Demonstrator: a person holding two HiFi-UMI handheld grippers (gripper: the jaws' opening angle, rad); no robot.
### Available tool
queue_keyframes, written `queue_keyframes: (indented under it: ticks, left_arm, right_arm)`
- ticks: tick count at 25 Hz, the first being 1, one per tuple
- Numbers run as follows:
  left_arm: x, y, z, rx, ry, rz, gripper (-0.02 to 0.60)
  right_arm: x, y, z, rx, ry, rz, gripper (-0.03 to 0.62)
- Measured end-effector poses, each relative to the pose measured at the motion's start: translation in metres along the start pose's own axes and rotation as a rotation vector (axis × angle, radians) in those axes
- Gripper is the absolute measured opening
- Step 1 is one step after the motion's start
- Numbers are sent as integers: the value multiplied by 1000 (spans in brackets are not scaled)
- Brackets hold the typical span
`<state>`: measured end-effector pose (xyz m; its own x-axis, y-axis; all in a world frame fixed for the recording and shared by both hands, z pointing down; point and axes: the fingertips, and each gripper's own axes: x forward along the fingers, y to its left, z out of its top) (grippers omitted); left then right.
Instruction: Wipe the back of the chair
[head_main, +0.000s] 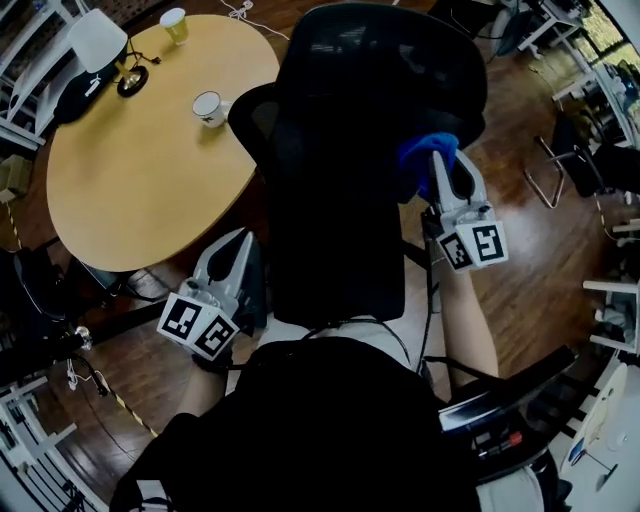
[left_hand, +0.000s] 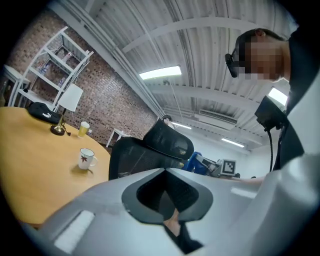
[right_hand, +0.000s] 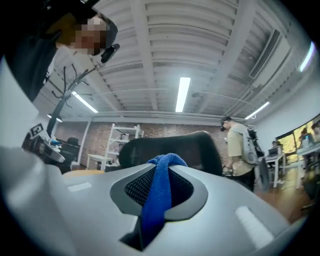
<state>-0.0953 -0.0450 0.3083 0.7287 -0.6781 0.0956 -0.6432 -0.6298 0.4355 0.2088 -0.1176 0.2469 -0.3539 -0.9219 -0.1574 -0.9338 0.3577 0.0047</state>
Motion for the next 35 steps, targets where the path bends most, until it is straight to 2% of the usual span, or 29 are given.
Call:
queue_keyframes:
  ticks: [3,6,10,12,15,17,22,28,30,35]
  left_arm:
    - [14,-23,-5,-19,1,39,6]
    - [18,-44,-8,-24,-4,91,6]
    - [20,-53,-5,-2,-8,149,6]
    - [17,-55,-5,-17,-25,192,6]
    - [7,-61,-7,-20,-40,236,6]
    - [3,-63,-15,-27,-35,245,6]
    - [-6,-60,-16,-36,-55,278,6]
    - [-27,-47,-10,-29,-72,317,6]
    - [-39,-41,-9,-35,-79,334,6]
    - [-60,-28,-5,-38,-87,363,6]
  right_arm:
    - [-24,-77,-17,-69,72,-139,48]
    - [-22,-134,-36,-130,124,-196,48]
    - [-2,-180,-55,-237,173,-265,48]
    - [9,-186,-57,-240,144,-268,48]
    - [21,-181,-59,-133,28,-259,48]
    - [26,-175,-61,-88,-9,-241,48]
    - [65,-129,-74,-72,10,-126,48]
    - [88,-102,-85,-1,-3,-156,48]
    - [97,-79,-92,-10,11,-105,48]
    - [130,6,-104,-77,40,86,48]
